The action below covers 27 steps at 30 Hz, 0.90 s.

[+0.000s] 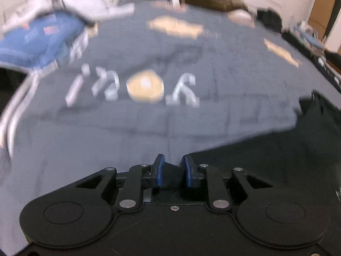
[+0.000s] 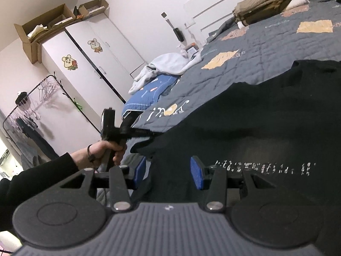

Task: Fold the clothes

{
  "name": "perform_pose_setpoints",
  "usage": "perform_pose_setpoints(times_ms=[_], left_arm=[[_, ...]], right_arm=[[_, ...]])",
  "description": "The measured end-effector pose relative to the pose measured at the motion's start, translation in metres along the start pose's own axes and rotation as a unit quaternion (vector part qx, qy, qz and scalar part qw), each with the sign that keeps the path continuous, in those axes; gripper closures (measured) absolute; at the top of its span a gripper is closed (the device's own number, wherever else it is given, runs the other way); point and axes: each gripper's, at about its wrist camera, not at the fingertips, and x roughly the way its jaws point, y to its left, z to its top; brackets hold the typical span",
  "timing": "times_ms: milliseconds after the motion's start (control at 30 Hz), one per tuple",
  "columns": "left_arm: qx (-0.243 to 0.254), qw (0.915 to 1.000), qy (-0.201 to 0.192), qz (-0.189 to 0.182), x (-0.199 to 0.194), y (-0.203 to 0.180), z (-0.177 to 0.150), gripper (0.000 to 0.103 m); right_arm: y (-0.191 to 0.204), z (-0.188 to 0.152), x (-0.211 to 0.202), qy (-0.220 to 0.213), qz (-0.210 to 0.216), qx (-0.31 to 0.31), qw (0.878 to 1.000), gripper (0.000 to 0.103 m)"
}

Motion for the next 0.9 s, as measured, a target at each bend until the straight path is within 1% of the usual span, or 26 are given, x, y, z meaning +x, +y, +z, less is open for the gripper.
perform_pose_setpoints(times_ms=[33, 100, 167, 200, 300, 367, 400, 433, 467, 500, 533, 567, 600, 633, 700, 767, 833, 900], left_arm=[[0.012, 0.9995, -0.029, 0.007, -0.008, -0.003, 0.004, 0.085], [0.025, 0.996, -0.081, 0.026, -0.026, -0.004, 0.017, 0.09], [0.026, 0.9887, -0.134, 0.062, -0.04, 0.001, 0.033, 0.091], [0.02, 0.9863, -0.149, 0.068, -0.044, 0.007, 0.042, 0.091], [0.035, 0.9866, -0.141, 0.074, -0.038, 0.008, 0.055, 0.091], [0.042, 0.988, -0.122, 0.086, -0.024, 0.006, 0.053, 0.089], [0.036, 0.9878, -0.113, 0.1, -0.015, 0.006, 0.051, 0.083], [0.02, 0.9876, -0.103, 0.117, -0.007, 0.008, 0.047, 0.082], [0.001, 0.9893, -0.082, 0.121, -0.001, 0.012, 0.044, 0.08], [-0.017, 0.99, -0.065, 0.124, 0.002, 0.016, 0.041, 0.072], [-0.027, 0.9901, -0.069, 0.119, -0.005, 0.02, 0.034, 0.062], [-0.037, 0.99, -0.073, 0.115, -0.012, 0.024, 0.027, 0.042], [-0.048, 0.9896, -0.079, 0.11, -0.02, 0.028, 0.02, 0.034], [-0.066, 0.9882, -0.092, 0.103, -0.032, 0.034, 0.011, 0.034], [-0.114, 0.9868, -0.084, 0.078, -0.054, 0.042, -0.012, 0.034], [-0.162, 0.9827, -0.077, 0.048, -0.075, 0.044, -0.037, 0.034], [-0.203, 0.9762, -0.076, 0.017, -0.092, 0.039, -0.061, 0.034], [-0.239, 0.968, -0.076, -0.012, -0.106, 0.031, -0.082, 0.034]], right_arm=[[0.001, -0.001, 0.0, 0.001, 0.001, 0.0, 1.0, 0.058], [0.001, -0.002, 0.0, 0.002, 0.003, 0.0, 1.0, 0.058], [0.001, -0.002, -0.002, -0.001, 0.003, 0.0, 1.0, 0.058], [0.001, -0.002, -0.002, -0.002, 0.005, 0.002, 1.0, 0.058], [0.001, -0.002, -0.002, -0.004, 0.007, 0.005, 1.0, 0.058], [0.001, -0.002, -0.001, -0.003, 0.006, 0.005, 1.0, 0.058], [0.0, -0.002, 0.0, -0.002, 0.004, 0.007, 1.0, 0.058], [-0.001, -0.003, 0.0, -0.001, 0.004, 0.007, 1.0, 0.058], [-0.001, -0.003, 0.0, -0.001, 0.003, 0.007, 1.0, 0.058], [-0.001, -0.003, 0.0, -0.001, 0.003, 0.008, 1.0, 0.058], [-0.001, -0.003, -0.001, -0.001, 0.003, 0.009, 1.0, 0.058], [-0.001, -0.003, -0.001, -0.002, 0.002, 0.01, 1.0, 0.058], [-0.002, -0.002, -0.002, -0.003, 0.003, 0.013, 1.0, 0.058], [-0.003, -0.002, -0.003, -0.004, 0.005, 0.016, 1.0, 0.058], [-0.003, -0.001, -0.004, -0.007, 0.009, 0.024, 1.0, 0.058], [-0.001, -0.001, -0.004, -0.009, 0.013, 0.026, 1.0, 0.058], [0.003, -0.002, -0.004, -0.009, 0.019, 0.025, 0.999, 0.058], [0.008, -0.002, -0.003, -0.007, 0.03, 0.026, 0.999, 0.058]])
